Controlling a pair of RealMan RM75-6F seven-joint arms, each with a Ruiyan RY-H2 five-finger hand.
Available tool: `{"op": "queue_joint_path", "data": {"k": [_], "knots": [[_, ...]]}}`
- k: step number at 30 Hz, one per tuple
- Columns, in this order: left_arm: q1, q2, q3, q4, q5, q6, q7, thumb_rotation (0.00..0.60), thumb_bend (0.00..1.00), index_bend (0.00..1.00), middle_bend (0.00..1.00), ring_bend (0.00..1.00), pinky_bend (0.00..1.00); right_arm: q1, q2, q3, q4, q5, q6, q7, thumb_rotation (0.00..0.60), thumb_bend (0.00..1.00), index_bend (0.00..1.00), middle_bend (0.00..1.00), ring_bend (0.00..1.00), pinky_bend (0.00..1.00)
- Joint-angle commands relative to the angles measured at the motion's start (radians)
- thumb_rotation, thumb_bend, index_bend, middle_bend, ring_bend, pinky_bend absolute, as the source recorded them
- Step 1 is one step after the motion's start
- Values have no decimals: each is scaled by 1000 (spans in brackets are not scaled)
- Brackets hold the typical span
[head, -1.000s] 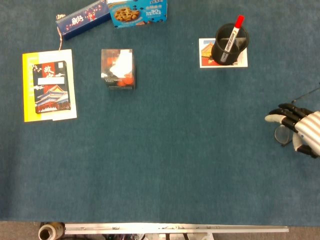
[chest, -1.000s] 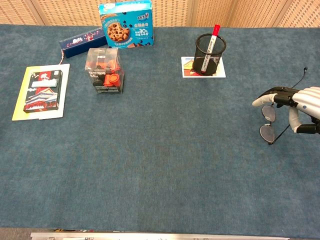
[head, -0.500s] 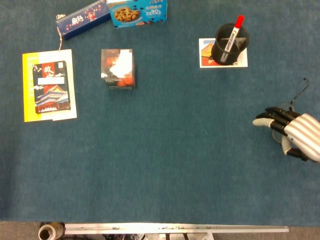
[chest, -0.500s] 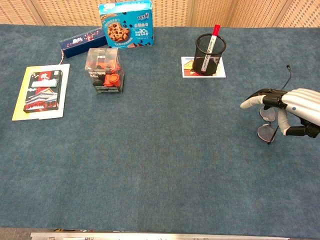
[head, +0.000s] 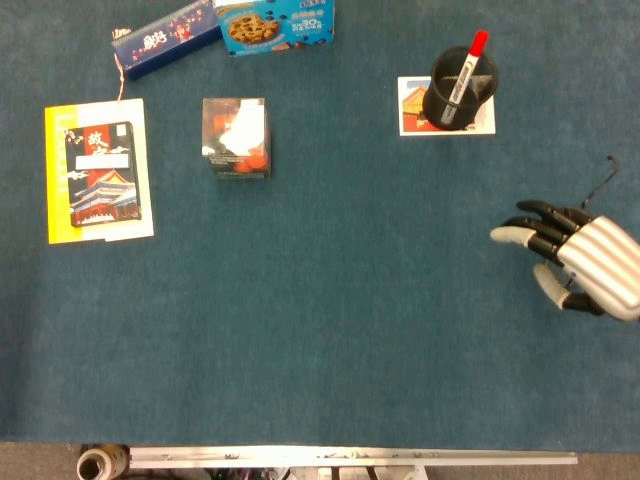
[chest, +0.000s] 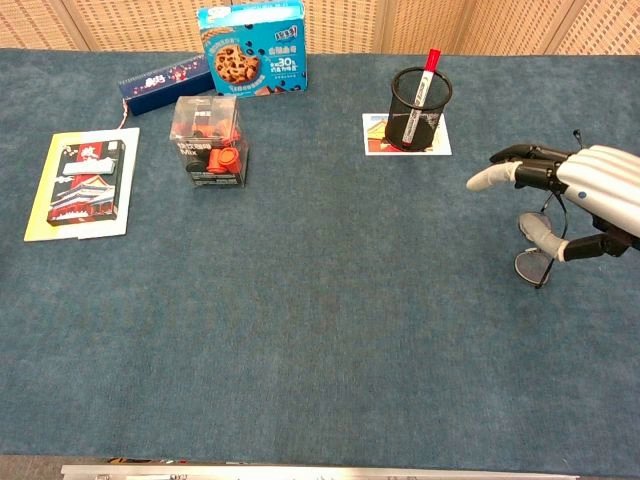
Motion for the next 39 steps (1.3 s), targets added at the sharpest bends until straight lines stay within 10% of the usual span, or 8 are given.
{"op": "queue_joint_path", "data": {"k": [1,39], "knots": [[1,0,0,0,0,1,-2,600,521,515,520,502,627,7,-21,28,40,-17,21,-60,600,311,238,278,127,291],[0,-4,3,2,-2,-3,4,600,522,515,521,501,627,11,47,95,216,-49,132,-328,600,295,238,292,136,291]]}}
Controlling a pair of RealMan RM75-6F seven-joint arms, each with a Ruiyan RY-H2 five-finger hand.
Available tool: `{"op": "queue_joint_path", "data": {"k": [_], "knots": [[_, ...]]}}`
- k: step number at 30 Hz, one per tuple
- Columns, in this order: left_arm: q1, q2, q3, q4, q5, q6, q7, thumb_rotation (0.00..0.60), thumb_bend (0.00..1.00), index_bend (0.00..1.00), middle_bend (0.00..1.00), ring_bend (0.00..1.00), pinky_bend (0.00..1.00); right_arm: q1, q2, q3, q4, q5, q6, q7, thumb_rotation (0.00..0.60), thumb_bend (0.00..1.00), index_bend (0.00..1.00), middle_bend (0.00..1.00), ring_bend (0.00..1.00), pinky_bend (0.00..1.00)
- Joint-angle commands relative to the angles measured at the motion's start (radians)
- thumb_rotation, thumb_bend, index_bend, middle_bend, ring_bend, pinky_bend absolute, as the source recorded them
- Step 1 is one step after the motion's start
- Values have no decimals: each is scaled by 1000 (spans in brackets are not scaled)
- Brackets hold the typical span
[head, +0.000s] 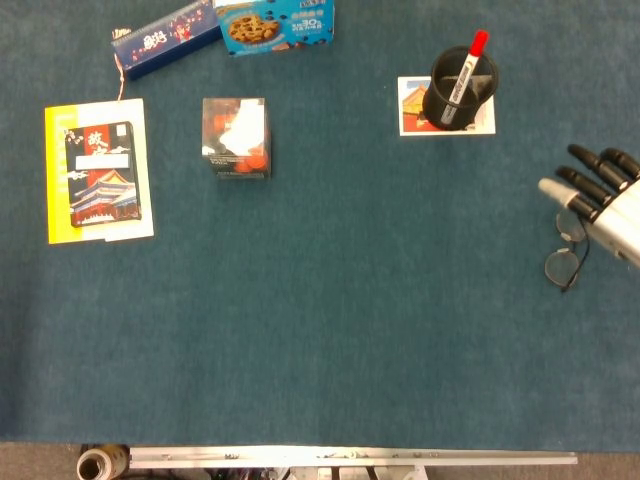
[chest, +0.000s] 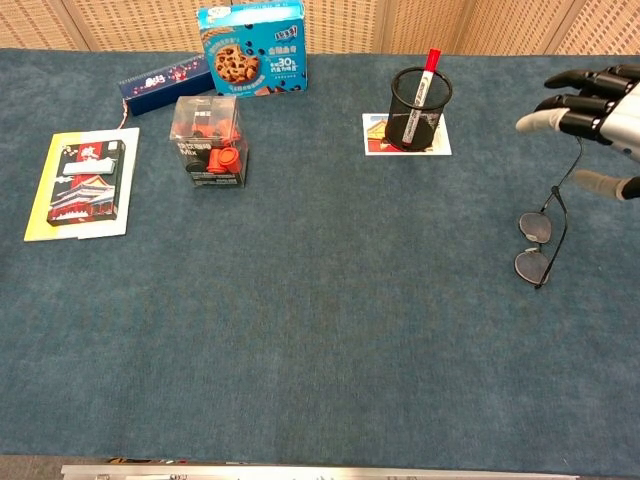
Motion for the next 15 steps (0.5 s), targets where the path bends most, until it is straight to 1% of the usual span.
{"op": "queue_joint_path", "data": {"k": [1,7,15], "knots": [[-1,-1,-1,0,-1,-1,1,600,522,515,521,501,627,-5,-2,22,18,30,14,6,600,295,238,292,136,291],[1,0,-1,-1,0,2,0,600,522,515,521,502,627,-9,-16,8,35,24,16,28,600,295,238,292,136,291],[1,1,1,-3,2,3,0,600,521,515,521,502,627,-5,-50,-14,71,18,-9,49,600,295,238,292,136,291]]}}
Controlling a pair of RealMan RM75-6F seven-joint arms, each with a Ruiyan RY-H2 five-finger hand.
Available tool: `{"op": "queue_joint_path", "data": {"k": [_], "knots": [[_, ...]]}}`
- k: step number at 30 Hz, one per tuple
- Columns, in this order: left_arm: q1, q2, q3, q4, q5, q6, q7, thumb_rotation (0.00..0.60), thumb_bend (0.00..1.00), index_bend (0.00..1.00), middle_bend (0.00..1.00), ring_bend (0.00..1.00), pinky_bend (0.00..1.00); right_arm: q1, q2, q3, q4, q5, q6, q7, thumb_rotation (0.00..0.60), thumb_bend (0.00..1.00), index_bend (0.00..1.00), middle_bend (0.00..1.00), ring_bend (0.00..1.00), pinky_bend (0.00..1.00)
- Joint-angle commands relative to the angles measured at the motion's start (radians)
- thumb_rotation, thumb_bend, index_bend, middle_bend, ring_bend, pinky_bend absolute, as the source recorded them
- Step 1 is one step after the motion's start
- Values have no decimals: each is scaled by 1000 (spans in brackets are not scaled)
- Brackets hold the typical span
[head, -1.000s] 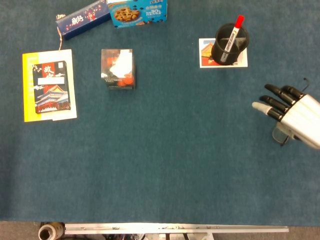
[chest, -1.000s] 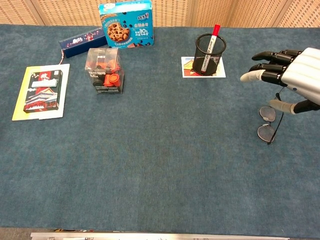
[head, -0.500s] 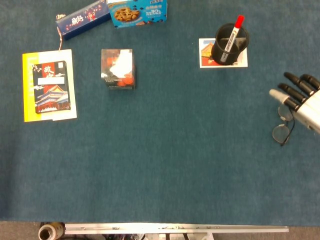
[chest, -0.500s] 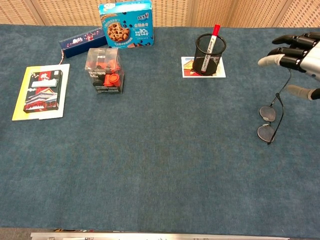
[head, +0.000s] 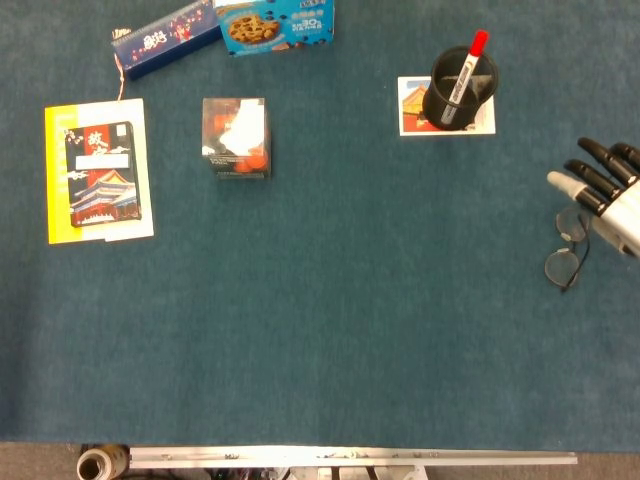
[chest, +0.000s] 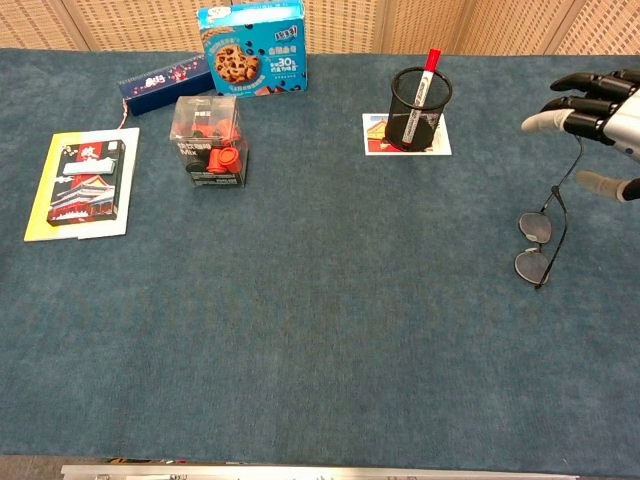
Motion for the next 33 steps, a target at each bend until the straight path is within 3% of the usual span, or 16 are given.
{"op": "queue_joint_path", "data": {"k": [1,33], "knots": [[1,0,0,0,0,1,0,600,522,515,521,502,627,3,-14,-6,15,-1,-7,10,600,294,238,292,136,291],[2,7,-2,-6,1,4,-9,600,521,515,521,502,627,24,-100,-35,145,33,-66,71,600,294,238,292,136,291]]}}
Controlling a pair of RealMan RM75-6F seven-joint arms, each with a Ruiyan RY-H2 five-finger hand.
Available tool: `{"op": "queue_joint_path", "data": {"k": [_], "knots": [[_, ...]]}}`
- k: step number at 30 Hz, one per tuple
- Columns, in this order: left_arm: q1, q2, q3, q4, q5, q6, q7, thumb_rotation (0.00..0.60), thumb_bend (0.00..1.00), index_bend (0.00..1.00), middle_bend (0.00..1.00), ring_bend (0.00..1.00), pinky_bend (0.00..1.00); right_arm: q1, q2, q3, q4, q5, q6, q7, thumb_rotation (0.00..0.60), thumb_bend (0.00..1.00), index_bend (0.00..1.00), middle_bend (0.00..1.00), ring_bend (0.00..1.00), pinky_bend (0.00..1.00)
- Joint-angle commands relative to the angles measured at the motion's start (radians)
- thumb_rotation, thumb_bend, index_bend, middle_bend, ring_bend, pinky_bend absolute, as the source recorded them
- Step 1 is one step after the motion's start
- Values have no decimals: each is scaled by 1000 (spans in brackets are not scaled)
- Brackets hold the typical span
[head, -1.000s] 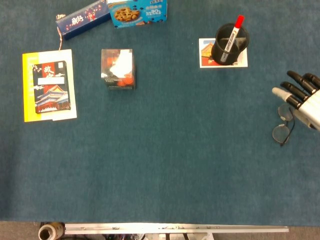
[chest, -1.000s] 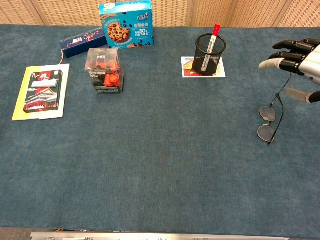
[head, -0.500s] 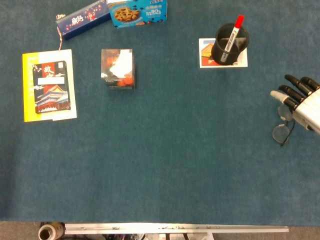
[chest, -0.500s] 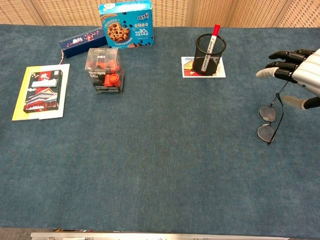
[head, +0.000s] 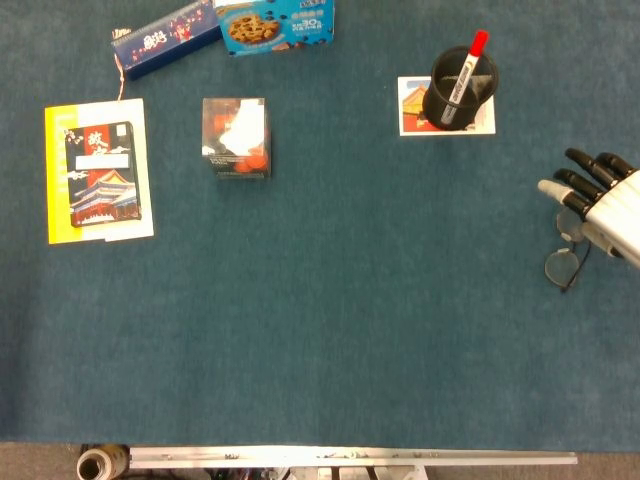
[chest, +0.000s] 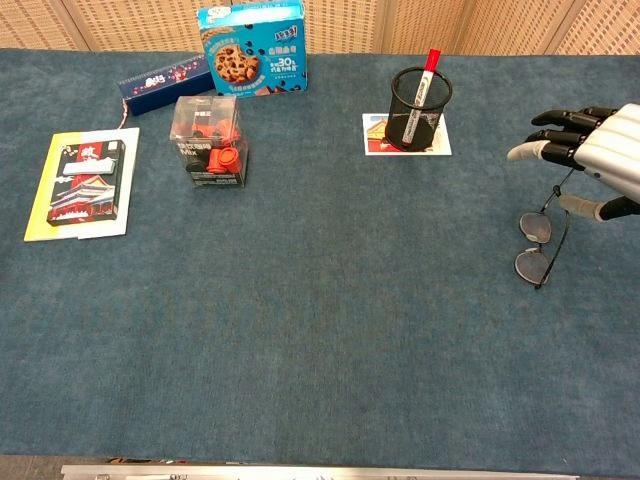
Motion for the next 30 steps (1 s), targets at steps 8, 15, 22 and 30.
{"op": "queue_joint_path", "data": {"k": [8,15,22,30], "knots": [[0,1,0,-1,2,0,0,600,521,515,521,502,627,-4,-11,-13,27,11,-11,6,600,294,238,292,136,290],[0,1,2,-2,4,1,2,600,521,515,523,503,627,-8,-27,-23,57,16,-13,20,600,294,238,292,136,291],[2,0,4,-2,5,1,5,600,521,515,525,503,627,-12,-44,-31,91,22,-15,41,600,294,238,293,136,291],[-1,2,2,-3,3,-1,5,600,521,515,526,504,627,-16,-55,-40,115,28,-19,54,600,294,238,293,136,291]]}}
